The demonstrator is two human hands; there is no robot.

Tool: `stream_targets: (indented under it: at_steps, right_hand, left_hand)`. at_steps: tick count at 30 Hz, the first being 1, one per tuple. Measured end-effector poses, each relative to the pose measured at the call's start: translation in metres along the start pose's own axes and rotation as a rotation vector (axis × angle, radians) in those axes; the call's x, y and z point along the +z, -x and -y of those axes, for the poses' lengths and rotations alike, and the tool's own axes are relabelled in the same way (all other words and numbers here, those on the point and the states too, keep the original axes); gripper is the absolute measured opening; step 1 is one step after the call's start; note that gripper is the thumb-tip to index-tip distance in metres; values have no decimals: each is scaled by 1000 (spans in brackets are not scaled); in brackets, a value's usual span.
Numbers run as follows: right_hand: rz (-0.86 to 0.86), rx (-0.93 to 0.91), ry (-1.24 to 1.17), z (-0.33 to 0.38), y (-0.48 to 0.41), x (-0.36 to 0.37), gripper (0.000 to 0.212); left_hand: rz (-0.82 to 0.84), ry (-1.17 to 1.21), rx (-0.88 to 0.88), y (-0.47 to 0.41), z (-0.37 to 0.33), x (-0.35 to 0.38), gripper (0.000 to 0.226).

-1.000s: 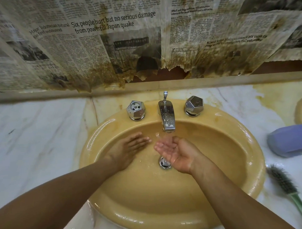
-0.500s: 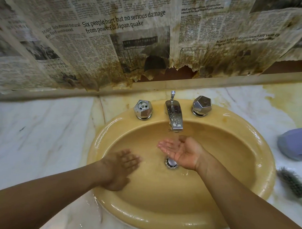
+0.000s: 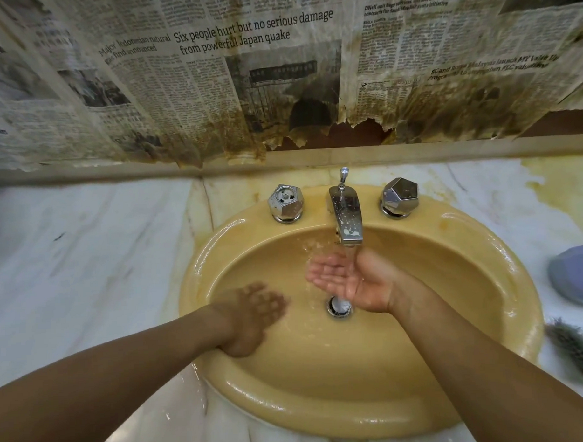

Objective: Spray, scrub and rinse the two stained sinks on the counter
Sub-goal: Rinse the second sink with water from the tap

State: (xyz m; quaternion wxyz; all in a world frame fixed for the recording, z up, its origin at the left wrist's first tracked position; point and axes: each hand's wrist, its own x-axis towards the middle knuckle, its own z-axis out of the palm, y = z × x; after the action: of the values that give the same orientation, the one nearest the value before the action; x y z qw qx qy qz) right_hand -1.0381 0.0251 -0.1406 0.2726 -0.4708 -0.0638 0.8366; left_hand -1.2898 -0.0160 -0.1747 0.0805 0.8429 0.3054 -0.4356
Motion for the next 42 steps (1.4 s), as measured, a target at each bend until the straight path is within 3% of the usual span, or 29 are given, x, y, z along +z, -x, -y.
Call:
stream_targets:
  at_steps: [3,5,7,12,14,17,19,21,23,25,28,30,33,36,38,40,42]
  right_hand:
    - [-30,43,85,-2,3,1,38]
    - [-92,-27,-13,1,0,-2,37]
    - [-63,-28,45,2,-1,-3,35]
    - [21,24,45,0,-2,9,38]
    - [114,118,190,-4,2,15,44]
    - [156,320,600,-15,18,6,47]
    - [13,332,835,-17,30,-10,43]
    - [-164,228,957,-13,36,-23,40]
    - [-267,48,855,-4,31,-31,39]
    - [-267,-121,568,7,21,-32,38]
    - [-152,-139,68,18,10,-19,33]
    - [-73,-81,-16,12,3,-7,34]
    - [62,86,200,-8,8,11,38]
    - [180,284,536,-23,39,8,43]
    - [74,315,851,-26,61,-8,42]
    - [-149,213,1147,-24,72,-26,37]
    - [-321,59,1258,-15,72,-39,35]
  left_hand:
    - [-72,-38,-139,-5,-7,-3,64]
    - [24,89,-31,-5,-23,-5,64]
    - [86,197,61,1,-28,-6,65]
    - [-48,44,-149,-2,-15,-3,67]
    - [24,192,-110,-4,-30,-6,67]
    - [184,549,61,-7,-66,-23,61]
    - [226,737,191,-10,-88,-40,62]
    - [219,842,289,-11,-100,-51,62]
    - [231,856,327,-8,-101,-52,59]
    - [243,786,274,-1,-88,-42,59]
    - [161,429,-11,8,-47,-18,64]
    - [106,228,-130,9,-27,-10,68]
    - [77,294,-196,-4,-38,-9,69]
    - [232,557,-315,-9,-69,-28,60]
    - [165,706,-115,-19,-100,-43,63]
    - [133,827,177,-25,-127,-67,62]
    - [161,918,244,-23,-135,-83,59]
